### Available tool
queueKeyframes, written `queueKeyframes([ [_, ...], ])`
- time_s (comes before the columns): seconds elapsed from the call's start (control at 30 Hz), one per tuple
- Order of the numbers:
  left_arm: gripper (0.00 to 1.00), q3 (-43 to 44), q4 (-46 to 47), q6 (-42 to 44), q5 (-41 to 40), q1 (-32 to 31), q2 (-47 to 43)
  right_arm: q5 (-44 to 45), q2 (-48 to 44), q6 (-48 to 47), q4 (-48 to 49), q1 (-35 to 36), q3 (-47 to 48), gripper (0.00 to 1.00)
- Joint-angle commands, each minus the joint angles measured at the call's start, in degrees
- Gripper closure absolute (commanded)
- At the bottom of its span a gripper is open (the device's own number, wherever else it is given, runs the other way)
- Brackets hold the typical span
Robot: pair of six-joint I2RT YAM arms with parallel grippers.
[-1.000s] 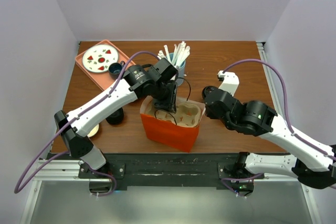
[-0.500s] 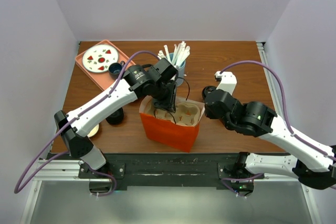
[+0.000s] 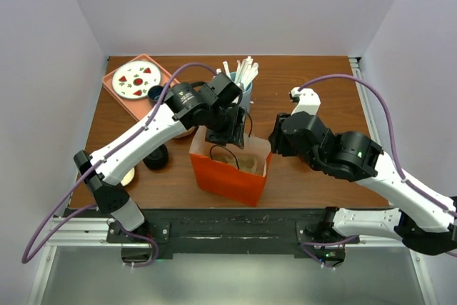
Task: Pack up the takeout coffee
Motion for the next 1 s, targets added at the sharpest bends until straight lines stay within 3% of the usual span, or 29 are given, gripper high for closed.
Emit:
queueKeyframes([
  [0.0,0.38,4.65,-1.73,0.51,0.29,-0.06,0.46,-2.79,-0.52,0.55,-1.89,-0.11,3.34,0.59],
  [0.3,0.38,5.36,3.44,1.83,6.86,1.77,-4.01,-11.58,1.23,5.20,-6.81,-0.11,5.89,0.59],
  [0.53,0.38,-1.92,9.51,1.48,14.87,7.84,-10.26,-14.66,3.78,6.09,-10.15,-0.11,8.35,0.53],
  [0.83,0.38,-5.10,8.99,3.41,17.61,11.54,-10.18,-13.17,3.87,7.41,-8.84,-0.02,8.97,0.52],
  [0.97,0.38,-5.27,9.07,3.94,17.78,11.63,-9.21,-13.34,3.26,3.99,-2.44,-0.20,9.41,0.52],
])
